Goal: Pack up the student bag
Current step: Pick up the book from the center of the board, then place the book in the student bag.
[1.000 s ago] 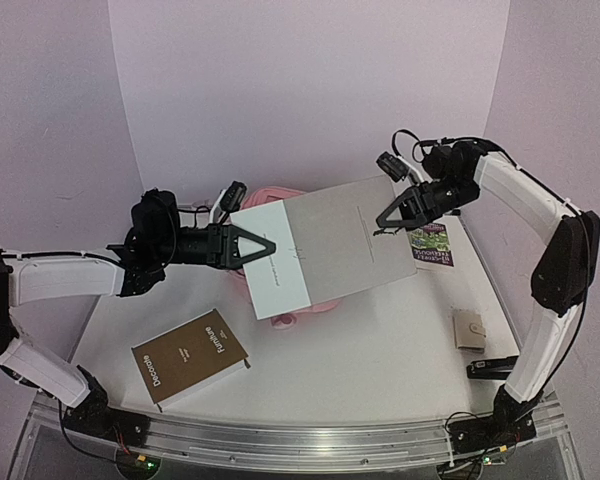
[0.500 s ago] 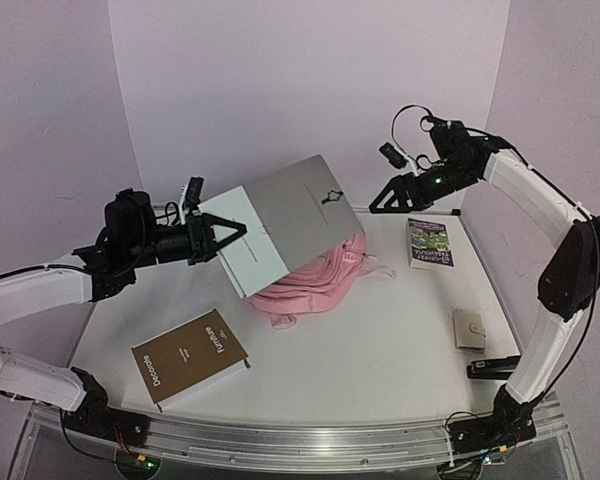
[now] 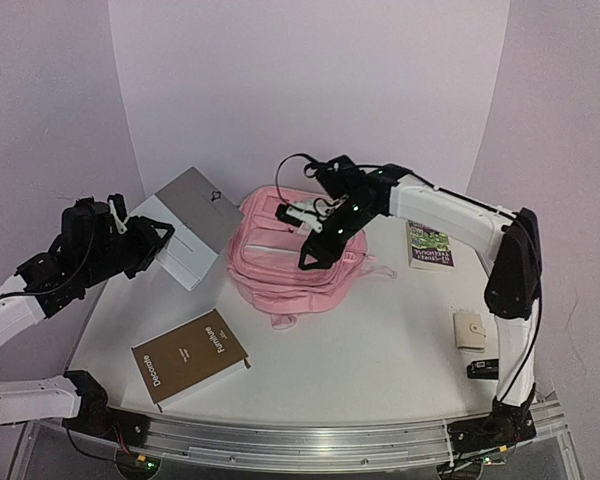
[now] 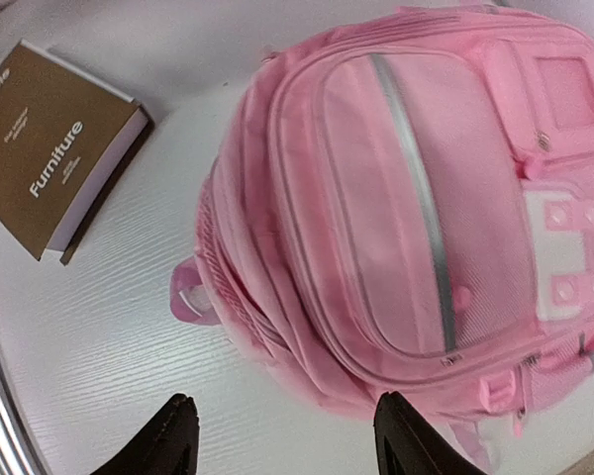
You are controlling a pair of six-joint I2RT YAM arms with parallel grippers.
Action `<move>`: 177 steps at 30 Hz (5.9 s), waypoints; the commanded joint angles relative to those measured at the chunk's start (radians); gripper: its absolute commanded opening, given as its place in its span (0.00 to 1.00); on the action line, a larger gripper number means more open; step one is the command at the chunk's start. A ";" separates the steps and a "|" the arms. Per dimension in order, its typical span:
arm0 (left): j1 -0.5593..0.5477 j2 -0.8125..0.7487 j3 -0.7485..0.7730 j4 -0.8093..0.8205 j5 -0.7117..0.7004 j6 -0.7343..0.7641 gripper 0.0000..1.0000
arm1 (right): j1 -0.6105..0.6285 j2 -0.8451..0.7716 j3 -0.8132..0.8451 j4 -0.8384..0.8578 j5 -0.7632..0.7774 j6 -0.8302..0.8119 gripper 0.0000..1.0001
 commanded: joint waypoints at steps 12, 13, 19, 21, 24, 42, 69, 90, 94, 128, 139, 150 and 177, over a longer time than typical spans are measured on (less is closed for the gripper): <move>0.003 -0.175 -0.048 -0.128 -0.179 -0.141 0.00 | 0.110 0.255 0.157 0.090 0.123 -0.133 0.45; 0.003 -0.180 -0.054 -0.127 -0.181 -0.145 0.00 | 0.111 0.259 0.150 0.093 0.123 -0.135 0.45; 0.003 -0.186 -0.070 -0.116 -0.178 -0.160 0.00 | 0.112 0.296 0.134 0.129 0.166 -0.149 0.44; 0.002 -0.189 -0.073 -0.119 -0.176 -0.163 0.00 | 0.112 0.309 0.134 0.145 0.180 -0.149 0.43; 0.002 -0.202 -0.083 -0.124 -0.176 -0.174 0.00 | 0.112 0.326 0.128 0.155 0.199 -0.157 0.42; 0.003 -0.246 -0.103 -0.156 -0.186 -0.194 0.00 | 0.160 0.321 0.030 0.168 0.285 -0.253 0.54; 0.003 -0.256 -0.104 -0.182 -0.208 -0.201 0.01 | 0.207 0.260 -0.125 0.227 0.304 -0.467 0.36; 0.003 -0.270 -0.102 -0.180 -0.132 -0.148 0.00 | 0.184 0.145 0.066 0.228 0.370 -0.319 0.00; 0.003 -0.338 -0.131 -0.164 -0.101 -0.141 0.00 | 0.150 0.159 0.158 0.228 0.395 -0.242 0.00; 0.001 0.055 -0.450 0.823 0.354 -0.360 0.00 | 0.065 0.180 0.462 0.297 0.330 0.091 0.00; 0.003 0.450 -0.401 1.213 0.275 -0.434 0.00 | 0.098 0.142 0.430 0.300 0.302 0.094 0.00; 0.002 0.953 -0.180 1.693 0.279 -0.527 0.00 | 0.106 0.098 0.395 0.299 0.232 0.096 0.00; -0.011 1.198 0.256 1.265 0.131 -0.488 0.38 | 0.101 0.122 0.408 0.284 0.162 0.125 0.00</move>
